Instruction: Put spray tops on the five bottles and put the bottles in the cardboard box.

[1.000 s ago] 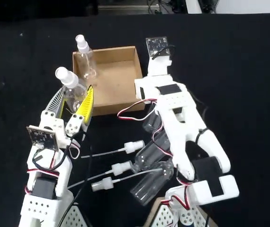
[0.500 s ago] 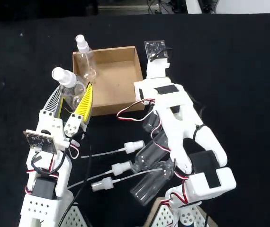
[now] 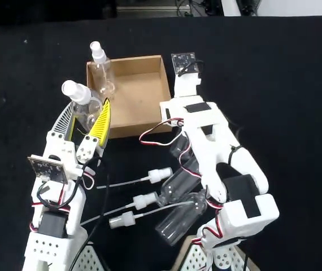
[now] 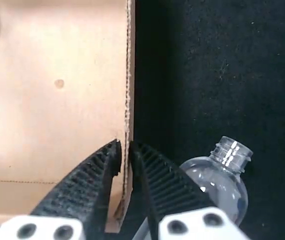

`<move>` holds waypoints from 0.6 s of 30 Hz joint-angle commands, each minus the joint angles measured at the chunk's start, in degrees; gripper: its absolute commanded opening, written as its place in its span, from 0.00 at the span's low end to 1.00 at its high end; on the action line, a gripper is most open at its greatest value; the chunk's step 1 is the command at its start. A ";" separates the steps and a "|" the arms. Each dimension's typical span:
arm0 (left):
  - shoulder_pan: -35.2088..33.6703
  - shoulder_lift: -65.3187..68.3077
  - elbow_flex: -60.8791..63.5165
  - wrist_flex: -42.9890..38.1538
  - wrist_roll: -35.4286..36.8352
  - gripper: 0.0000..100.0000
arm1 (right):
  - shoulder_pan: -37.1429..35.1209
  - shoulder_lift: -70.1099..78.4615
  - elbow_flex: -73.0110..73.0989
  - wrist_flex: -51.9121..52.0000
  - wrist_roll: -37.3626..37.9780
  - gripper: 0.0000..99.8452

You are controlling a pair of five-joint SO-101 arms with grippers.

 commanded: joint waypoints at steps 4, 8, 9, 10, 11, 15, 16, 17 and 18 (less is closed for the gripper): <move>-0.48 -0.18 1.27 -1.32 0.44 0.03 | -0.79 -1.19 -2.59 3.08 -0.26 0.01; -0.48 -0.18 1.27 -1.32 0.44 0.03 | -0.88 -1.19 -2.59 4.31 -0.35 0.01; -0.48 -0.18 1.27 -1.32 0.44 0.03 | -0.88 -1.27 -2.59 4.57 -0.44 0.01; -0.48 -0.18 1.27 -1.32 0.44 0.03 | -0.88 -1.45 -2.59 4.84 -0.53 0.01; -0.48 -0.18 1.27 -1.32 0.44 0.03 | -0.88 -1.80 -2.59 4.84 -0.62 0.01; -0.48 -0.18 1.27 -1.32 0.44 0.03 | -0.88 -3.47 -1.27 5.27 -0.62 0.01; -0.48 -0.18 1.27 -1.32 0.44 0.03 | -0.88 -3.74 -0.92 5.19 -0.53 0.01; -0.48 -0.18 1.27 -1.32 0.44 0.03 | -0.88 -3.91 -0.84 5.19 -0.44 0.01; -0.48 -0.18 1.27 -1.32 0.44 0.03 | -0.88 -4.00 -0.84 5.19 -0.44 0.01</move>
